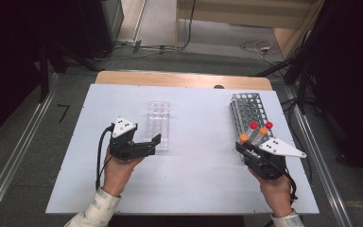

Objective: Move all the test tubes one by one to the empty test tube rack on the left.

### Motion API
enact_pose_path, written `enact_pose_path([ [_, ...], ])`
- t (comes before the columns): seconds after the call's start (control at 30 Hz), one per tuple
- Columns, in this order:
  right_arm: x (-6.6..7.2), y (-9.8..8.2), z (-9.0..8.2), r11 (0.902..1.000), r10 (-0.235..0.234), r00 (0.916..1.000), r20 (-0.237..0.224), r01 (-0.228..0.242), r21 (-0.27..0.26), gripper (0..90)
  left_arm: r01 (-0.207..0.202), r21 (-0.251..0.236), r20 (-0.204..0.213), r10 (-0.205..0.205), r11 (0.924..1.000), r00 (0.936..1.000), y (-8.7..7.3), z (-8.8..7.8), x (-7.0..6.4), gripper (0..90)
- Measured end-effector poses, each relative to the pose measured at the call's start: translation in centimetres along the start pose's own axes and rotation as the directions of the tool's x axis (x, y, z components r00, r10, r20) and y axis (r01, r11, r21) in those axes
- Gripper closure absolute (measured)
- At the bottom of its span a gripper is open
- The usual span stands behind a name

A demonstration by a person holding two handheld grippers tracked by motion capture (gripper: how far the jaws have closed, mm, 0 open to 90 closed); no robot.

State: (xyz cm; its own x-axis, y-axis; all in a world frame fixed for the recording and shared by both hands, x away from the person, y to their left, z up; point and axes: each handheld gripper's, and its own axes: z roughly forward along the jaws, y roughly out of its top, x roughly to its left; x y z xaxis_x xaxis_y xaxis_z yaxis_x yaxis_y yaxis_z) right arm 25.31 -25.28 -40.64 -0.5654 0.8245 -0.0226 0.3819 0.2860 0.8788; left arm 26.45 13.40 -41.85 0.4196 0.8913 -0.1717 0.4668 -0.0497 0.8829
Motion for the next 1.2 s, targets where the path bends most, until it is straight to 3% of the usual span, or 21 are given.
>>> enact_pose_path([
  [0.37, 2.7, 0.9, 3.1, 0.9985, -0.046, 0.9972, -0.058, 0.047, 0.028, 72.1, -0.016, -0.009, 0.029, 0.017, 0.9998, 0.9994, 0.1, -0.3, -0.9, 12.0],
  [0.67, 5.1, 1.6, 5.9, 0.9975, -0.047, 0.9925, -0.112, 0.053, 0.047, 72.1, -0.029, -0.003, 0.039, 0.029, 0.9996, 0.9988, 0.1, -0.2, -1.2, 12.4],
  [1.2, 10.6, 2.3, 9.8, 0.9924, -0.088, 0.9721, -0.217, 0.105, 0.064, 72.2, -0.065, -0.004, 0.076, 0.065, 0.9979, 0.9949, 0.2, -0.3, -2.7, 17.1],
])
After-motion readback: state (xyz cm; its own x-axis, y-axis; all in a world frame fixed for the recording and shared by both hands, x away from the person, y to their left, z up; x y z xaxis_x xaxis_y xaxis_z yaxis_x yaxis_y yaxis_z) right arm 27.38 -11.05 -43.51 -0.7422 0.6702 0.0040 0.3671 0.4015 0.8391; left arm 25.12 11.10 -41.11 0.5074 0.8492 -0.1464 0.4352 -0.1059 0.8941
